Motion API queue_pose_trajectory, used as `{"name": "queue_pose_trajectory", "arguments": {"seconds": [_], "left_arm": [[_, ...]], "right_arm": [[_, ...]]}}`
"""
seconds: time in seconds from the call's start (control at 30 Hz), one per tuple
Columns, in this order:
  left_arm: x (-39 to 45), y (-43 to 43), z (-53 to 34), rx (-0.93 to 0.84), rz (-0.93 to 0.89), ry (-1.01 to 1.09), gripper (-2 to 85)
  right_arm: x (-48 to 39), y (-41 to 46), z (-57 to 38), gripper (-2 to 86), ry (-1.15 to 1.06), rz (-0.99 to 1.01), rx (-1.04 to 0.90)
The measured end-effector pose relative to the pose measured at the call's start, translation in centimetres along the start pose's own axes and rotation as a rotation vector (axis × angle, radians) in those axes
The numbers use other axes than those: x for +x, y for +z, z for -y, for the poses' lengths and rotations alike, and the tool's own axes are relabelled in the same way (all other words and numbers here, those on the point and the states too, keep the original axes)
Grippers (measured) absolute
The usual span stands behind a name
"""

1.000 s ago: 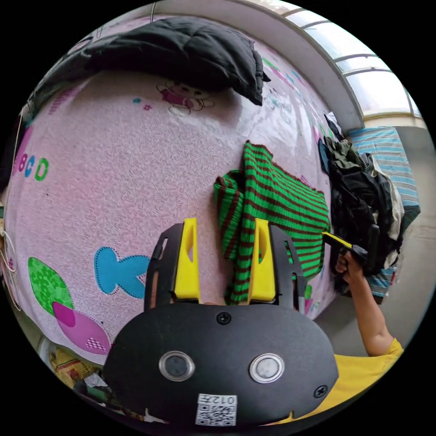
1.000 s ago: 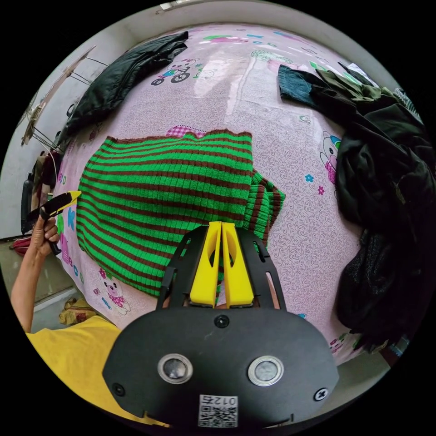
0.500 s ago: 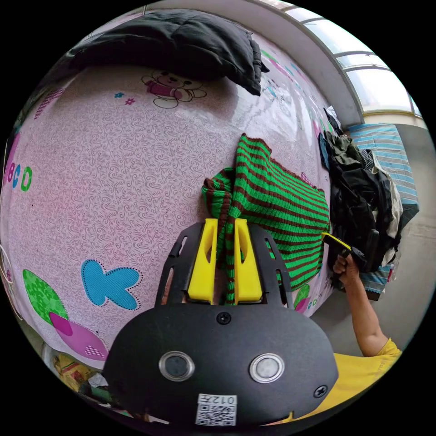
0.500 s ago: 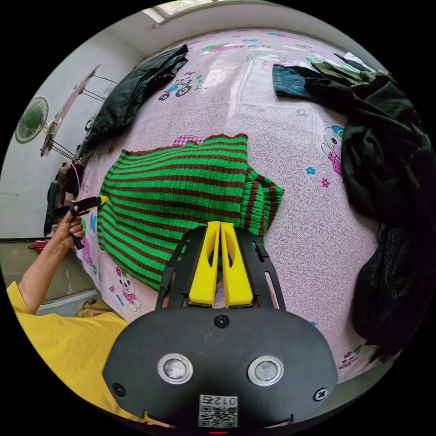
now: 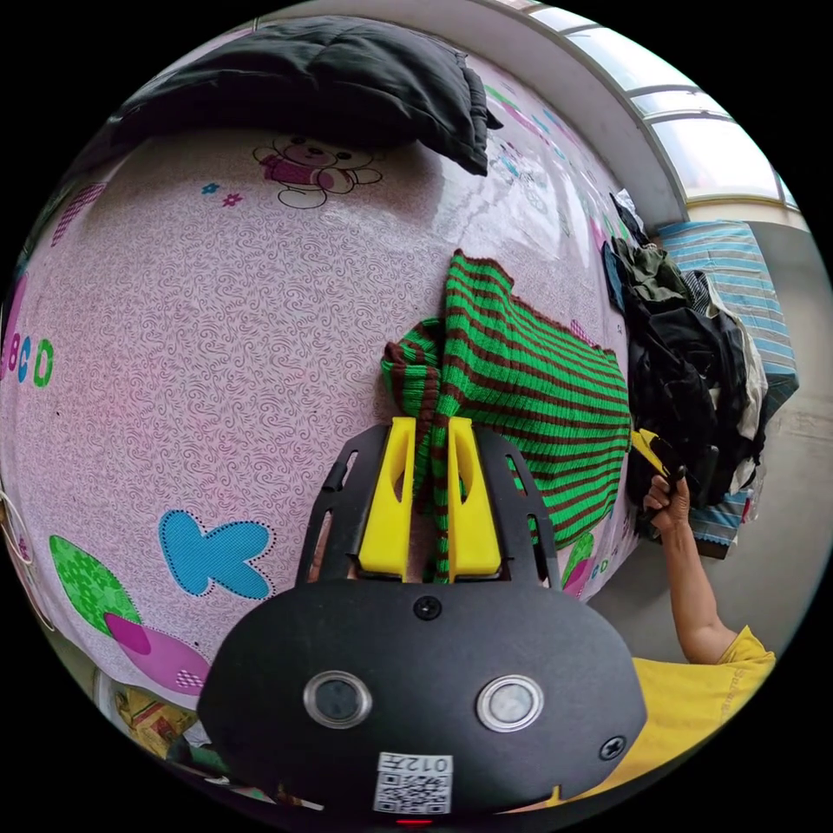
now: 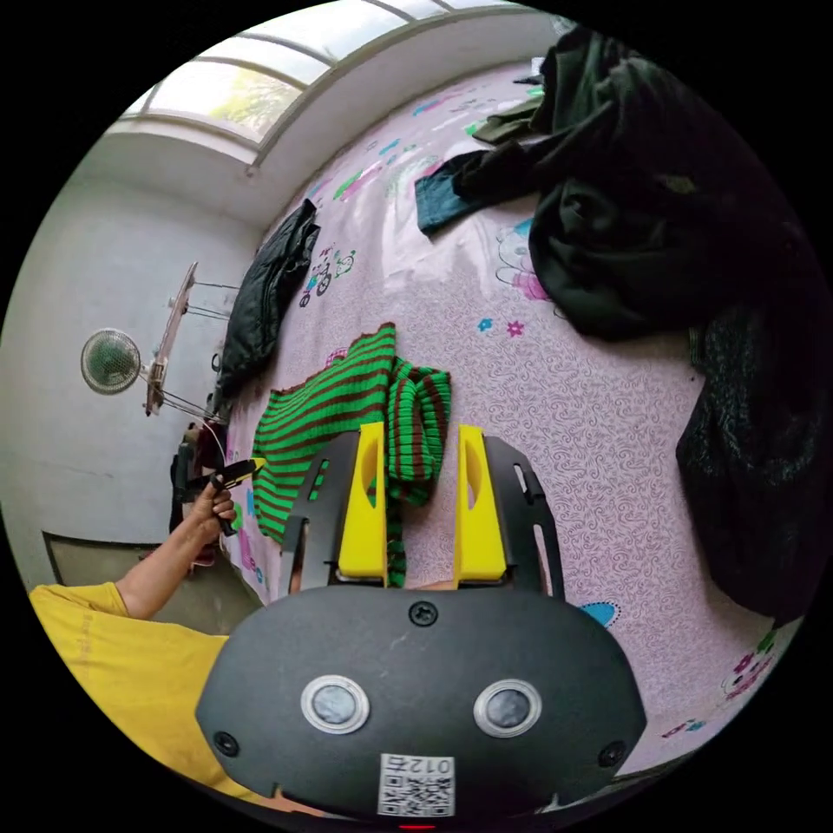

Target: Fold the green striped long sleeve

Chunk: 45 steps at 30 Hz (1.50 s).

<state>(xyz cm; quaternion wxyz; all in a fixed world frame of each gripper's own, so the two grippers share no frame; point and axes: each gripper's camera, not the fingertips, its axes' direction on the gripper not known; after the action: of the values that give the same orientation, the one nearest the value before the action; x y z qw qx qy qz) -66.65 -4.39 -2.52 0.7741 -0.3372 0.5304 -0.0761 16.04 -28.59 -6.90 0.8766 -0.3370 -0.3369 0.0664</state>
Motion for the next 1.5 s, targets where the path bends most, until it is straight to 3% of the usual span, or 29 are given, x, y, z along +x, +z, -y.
{"name": "queue_pose_trajectory", "arguments": {"seconds": [0.17,0.5,0.67,0.9,1.13,1.37,1.5], "left_arm": [[-0.4,-0.9,0.2,-0.004,-0.006,0.001,6.1],[-1.1,-2.5,0.3,-0.004,-0.022,0.005,6.2],[-1.6,-3.1,0.3,-0.004,-0.04,0.005,6.1],[-2.0,-4.0,0.1,0.003,-0.048,0.001,6.0],[-2.1,-4.7,-0.3,0.01,-0.047,-0.005,5.9],[-2.6,-5.2,-0.6,0.019,-0.065,-0.01,5.9],[-2.5,-5.6,-0.7,0.017,-0.056,-0.009,5.8]], "right_arm": [[-0.1,1.3,0.3,13.8,-0.017,0.04,-0.051],[-1.4,0.4,0.8,14.4,-0.133,-0.115,-0.06],[-1.0,0.8,1.3,16.0,-0.078,0.001,-0.059],[-5.0,2.9,0.6,14.1,-0.225,-0.293,-0.096],[-3.7,-0.3,0.1,13.3,-0.093,-0.333,0.044],[-3.2,0.2,4.3,11.6,-0.058,-0.119,0.0],[-3.6,3.4,6.7,9.5,-0.058,-0.135,-0.084]]}}
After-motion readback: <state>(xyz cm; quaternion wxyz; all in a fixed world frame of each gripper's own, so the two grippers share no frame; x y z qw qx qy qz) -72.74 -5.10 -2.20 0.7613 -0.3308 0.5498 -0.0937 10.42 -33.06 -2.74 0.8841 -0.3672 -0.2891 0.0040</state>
